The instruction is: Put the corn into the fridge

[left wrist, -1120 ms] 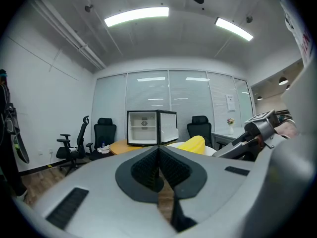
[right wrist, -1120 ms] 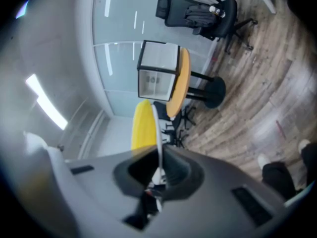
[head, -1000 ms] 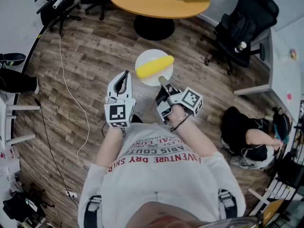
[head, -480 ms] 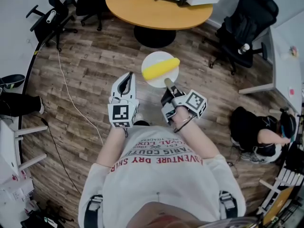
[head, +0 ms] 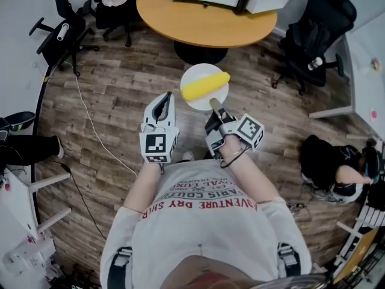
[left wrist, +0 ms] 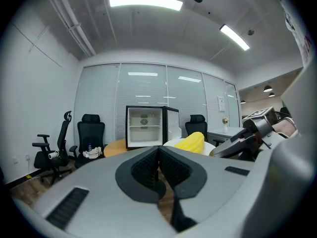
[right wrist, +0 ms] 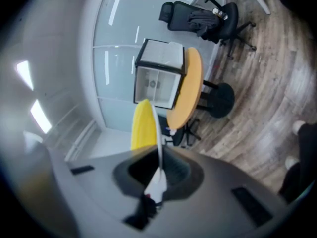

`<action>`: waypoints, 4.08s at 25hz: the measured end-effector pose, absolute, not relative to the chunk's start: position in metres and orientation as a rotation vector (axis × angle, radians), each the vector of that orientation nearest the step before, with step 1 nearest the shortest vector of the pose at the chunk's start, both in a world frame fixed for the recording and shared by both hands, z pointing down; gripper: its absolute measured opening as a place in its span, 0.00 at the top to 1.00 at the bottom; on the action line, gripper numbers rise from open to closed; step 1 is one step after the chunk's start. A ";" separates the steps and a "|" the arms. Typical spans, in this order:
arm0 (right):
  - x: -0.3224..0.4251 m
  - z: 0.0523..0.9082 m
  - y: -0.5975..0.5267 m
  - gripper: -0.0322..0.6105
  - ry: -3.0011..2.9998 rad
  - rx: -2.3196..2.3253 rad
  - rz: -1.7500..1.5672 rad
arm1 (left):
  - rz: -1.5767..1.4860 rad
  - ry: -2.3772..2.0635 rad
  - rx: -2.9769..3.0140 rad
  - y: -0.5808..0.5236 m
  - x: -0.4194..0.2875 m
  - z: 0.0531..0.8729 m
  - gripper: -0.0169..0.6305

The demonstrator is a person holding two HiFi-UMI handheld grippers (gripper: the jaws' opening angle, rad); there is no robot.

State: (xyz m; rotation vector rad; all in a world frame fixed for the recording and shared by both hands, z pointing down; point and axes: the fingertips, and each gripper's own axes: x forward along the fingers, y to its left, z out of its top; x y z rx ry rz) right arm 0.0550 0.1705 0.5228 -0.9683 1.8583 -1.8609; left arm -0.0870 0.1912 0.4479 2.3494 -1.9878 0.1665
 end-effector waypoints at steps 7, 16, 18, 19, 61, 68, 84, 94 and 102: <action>0.042 0.535 0.117 0.89 1.865 -0.939 -1.898 | 0.176 -2.008 2.313 0.144 -0.095 0.461 0.93; 0.035 0.532 -0.001 0.89 1.933 -0.859 -1.930 | 0.198 -2.107 2.262 0.032 -0.095 0.454 0.93; 0.036 0.531 -0.029 0.89 1.948 -0.840 -1.935 | 0.187 -2.127 2.252 0.004 -0.094 0.453 0.93; 0.037 0.530 -0.043 0.89 1.957 -0.832 -1.936 | 0.175 -2.136 2.244 -0.009 -0.093 0.452 0.93; -0.029 0.495 -0.407 0.89 1.615 -1.149 -1.611 | 0.151 -1.639 2.631 -0.406 -0.190 0.449 0.93; -0.037 0.492 -0.437 0.89 1.565 -1.175 -1.582 | 0.148 -1.561 2.660 -0.426 -0.196 0.460 0.93; -0.046 0.507 -0.482 0.89 1.419 -1.176 -1.640 | 0.153 -1.502 2.666 -0.450 -0.203 0.473 0.93; -0.053 0.510 -0.501 0.87 1.366 -1.162 -1.673 | 0.175 -1.483 2.670 -0.458 -0.202 0.480 0.93; -0.058 0.508 -0.513 0.87 1.369 -1.163 -1.681 | 0.205 -1.464 2.654 -0.458 -0.203 0.492 0.93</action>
